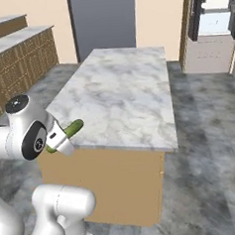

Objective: Place the cold items (broccoli and cucumber) from the fridge in one tupperware on the dining counter. Place the warm items (kebab skewer and hot dog) in the stove area in another tupperware.

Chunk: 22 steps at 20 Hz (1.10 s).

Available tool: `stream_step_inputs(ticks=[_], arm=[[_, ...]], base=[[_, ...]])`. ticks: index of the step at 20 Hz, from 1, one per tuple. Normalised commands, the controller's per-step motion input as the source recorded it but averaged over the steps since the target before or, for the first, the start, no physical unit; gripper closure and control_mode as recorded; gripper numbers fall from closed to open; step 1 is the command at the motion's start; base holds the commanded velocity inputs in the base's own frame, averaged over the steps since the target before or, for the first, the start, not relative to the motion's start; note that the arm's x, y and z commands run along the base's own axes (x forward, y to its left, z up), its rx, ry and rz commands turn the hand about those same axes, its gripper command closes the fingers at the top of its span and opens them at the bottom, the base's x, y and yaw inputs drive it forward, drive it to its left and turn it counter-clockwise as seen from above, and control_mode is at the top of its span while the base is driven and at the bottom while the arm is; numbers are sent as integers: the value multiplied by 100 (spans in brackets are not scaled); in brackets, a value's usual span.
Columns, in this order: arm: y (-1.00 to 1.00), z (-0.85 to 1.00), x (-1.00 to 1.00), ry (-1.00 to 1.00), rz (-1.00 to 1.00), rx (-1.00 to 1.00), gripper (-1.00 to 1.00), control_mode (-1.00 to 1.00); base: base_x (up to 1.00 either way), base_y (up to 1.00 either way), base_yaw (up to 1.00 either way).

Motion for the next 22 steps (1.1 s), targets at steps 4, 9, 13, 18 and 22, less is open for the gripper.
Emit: stream_step_inputs(ticks=[4, 9, 13, 18, 22], arm=[[0, 0, 0, 0, 0, 0, 100, 100], [0, 0, 0, 0, 0, 0, 100, 100], [0, 0, 0, 0, 0, 0, 100, 100], [0, 0, 0, 0, 0, 0, 100, 100], [0, 0, 0, 0, 0, 0, 100, 100]], base=[[0, 100, -1], [0, 100, 0], [0, 100, 0], [0, 100, 0], [0, 100, 0]])
